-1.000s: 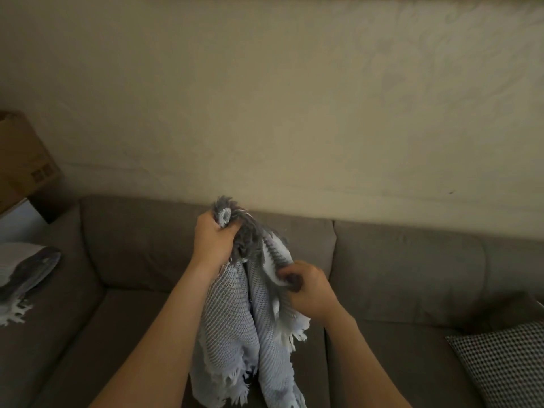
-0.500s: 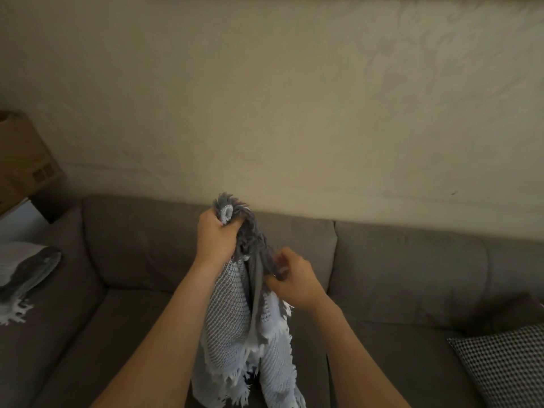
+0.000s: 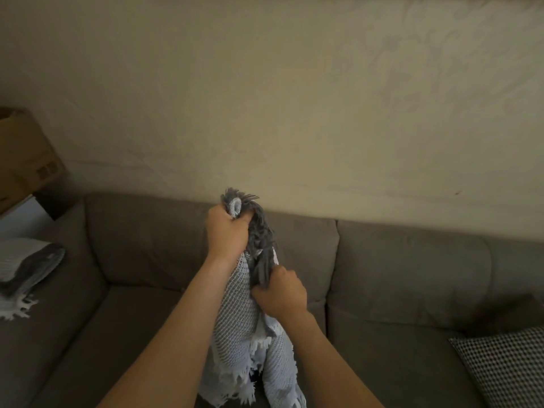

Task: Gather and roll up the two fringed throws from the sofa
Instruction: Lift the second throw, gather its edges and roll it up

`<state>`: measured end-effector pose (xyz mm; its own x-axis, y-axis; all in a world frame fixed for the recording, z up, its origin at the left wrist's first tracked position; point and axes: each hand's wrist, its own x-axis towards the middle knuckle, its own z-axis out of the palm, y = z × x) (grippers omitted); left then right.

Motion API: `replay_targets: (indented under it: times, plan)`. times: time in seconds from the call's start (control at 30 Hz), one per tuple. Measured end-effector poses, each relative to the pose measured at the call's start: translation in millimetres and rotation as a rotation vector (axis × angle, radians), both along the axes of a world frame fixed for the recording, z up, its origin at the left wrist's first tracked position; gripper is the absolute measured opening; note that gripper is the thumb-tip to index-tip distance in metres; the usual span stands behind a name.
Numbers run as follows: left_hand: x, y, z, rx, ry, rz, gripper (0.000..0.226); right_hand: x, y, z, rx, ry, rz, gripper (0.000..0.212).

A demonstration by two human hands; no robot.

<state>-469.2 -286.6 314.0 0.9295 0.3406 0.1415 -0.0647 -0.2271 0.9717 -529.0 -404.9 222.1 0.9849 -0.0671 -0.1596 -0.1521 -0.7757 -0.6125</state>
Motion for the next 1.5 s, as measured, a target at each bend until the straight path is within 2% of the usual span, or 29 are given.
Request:
replay_targets:
  times: [0.13, 0.23, 0.3, 0.4, 0.57, 0.73, 0.83, 0.93, 1.07, 1.3, 1.43, 1.5]
  plan:
    - [1, 0, -1, 0.0, 0.021, -0.029, 0.012, 0, 7, 4, -0.082, 0.016, -0.094, 0.042]
    - [2, 7, -2, 0.01, 0.032, -0.034, 0.013, 3, -1, 7, -0.131, -0.05, -0.124, 0.031]
    - [2, 13, -3, 0.021, 0.044, -0.007, 0.012, 6, -12, 7, -0.02, -0.148, -0.145, 0.028]
    - [1, 19, -5, 0.039, 0.049, 0.01, 0.014, 10, -26, 4, 0.116, -0.246, -0.121, 0.052]
    - [-2, 24, -6, 0.049, 0.046, -0.052, 0.004, 17, -41, -2, 0.116, -0.245, -0.107, 0.027]
    - [-3, 31, -4, 0.014, 0.039, -0.051, 0.007, 12, -47, -20, 0.292, -0.437, -0.049, 0.043]
    - [-2, 30, -2, 0.006, 0.04, -0.007, 0.01, 2, -45, -20, 0.313, -0.548, -0.064, 0.036]
    - [-1, 30, -1, 0.003, 0.037, 0.009, 0.017, 0, -44, -24, 0.267, -0.639, -0.087, 0.027]
    - [-2, 30, -3, 0.016, 0.045, 0.022, 0.019, 7, -46, -28, 0.246, -0.619, -0.099, 0.015]
    - [-5, 26, -1, -0.009, 0.067, 0.036, 0.017, -1, -43, -26, 0.147, -0.632, 0.075, 0.04]
    - [-8, 23, 1, -0.012, 0.075, 0.021, 0.01, -1, -35, -19, 0.009, -0.695, 0.142, 0.046]
    - [-8, 22, 1, -0.003, 0.084, 0.023, 0.008, 0, -31, -13, 0.004, -0.705, 0.157, 0.047]
